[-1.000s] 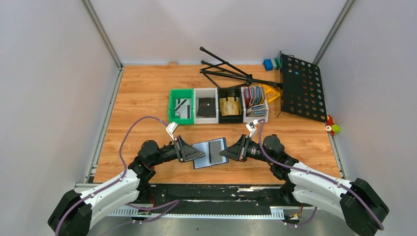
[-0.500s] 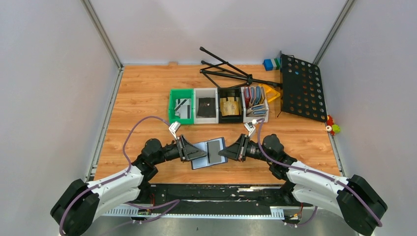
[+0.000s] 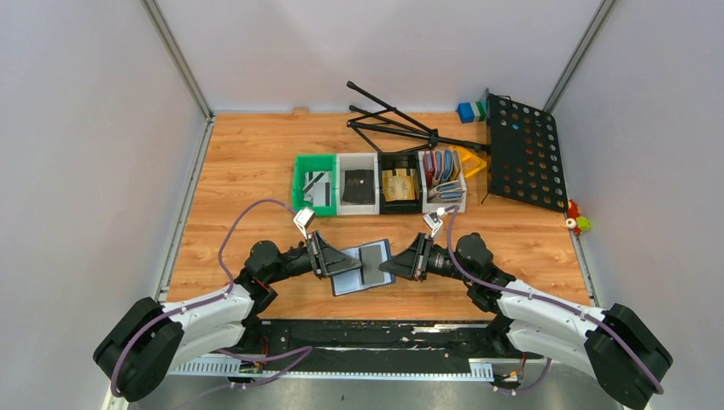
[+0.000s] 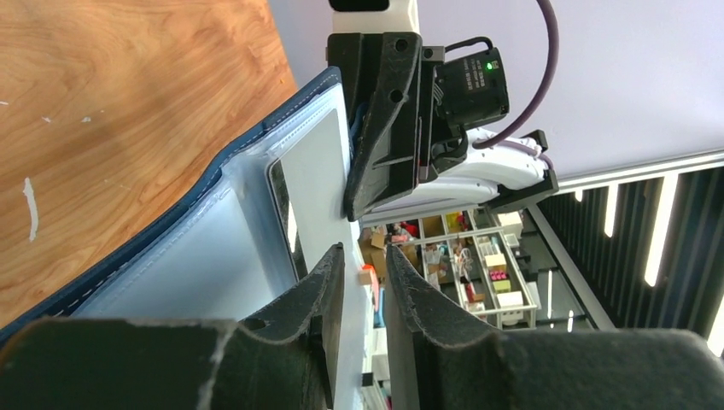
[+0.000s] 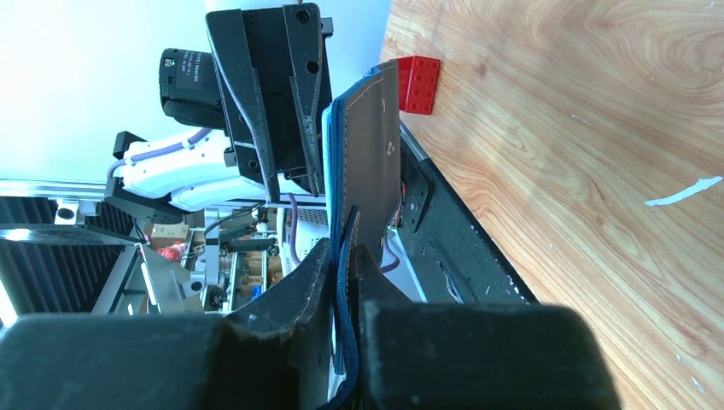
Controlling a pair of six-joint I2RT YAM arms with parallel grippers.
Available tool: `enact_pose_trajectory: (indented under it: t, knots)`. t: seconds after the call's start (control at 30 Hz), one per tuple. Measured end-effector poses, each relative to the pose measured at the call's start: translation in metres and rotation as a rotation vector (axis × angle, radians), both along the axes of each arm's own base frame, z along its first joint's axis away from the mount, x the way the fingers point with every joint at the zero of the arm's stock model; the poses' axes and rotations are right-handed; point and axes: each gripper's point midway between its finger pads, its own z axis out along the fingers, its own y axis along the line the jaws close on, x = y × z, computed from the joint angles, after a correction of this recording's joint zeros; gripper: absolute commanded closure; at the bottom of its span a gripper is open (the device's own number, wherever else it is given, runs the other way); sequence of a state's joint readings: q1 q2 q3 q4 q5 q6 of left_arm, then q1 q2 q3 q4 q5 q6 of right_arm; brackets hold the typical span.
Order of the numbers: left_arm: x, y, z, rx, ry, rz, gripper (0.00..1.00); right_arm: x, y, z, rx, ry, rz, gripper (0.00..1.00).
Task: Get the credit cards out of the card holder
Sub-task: Remove the credit card from the card holder.
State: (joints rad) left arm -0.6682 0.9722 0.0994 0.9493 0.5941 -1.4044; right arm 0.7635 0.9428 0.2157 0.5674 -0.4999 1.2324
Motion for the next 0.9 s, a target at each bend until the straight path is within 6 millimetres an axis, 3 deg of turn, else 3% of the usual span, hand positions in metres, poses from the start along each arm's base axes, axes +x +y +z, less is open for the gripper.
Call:
enact_pose_trajectory:
  t: [0.5,0.9]
  knots:
    - [-0.004,0.004,-0.014,0.067,0.021,0.006,0.65,-0.001,-0.001,0.005,0.012,-0.014,0.002,1.00]
    - [0.000,-0.002,-0.013,0.017,0.054,-0.012,0.71,-0.001,-0.001,0.006,0.024,-0.016,0.002,1.00]
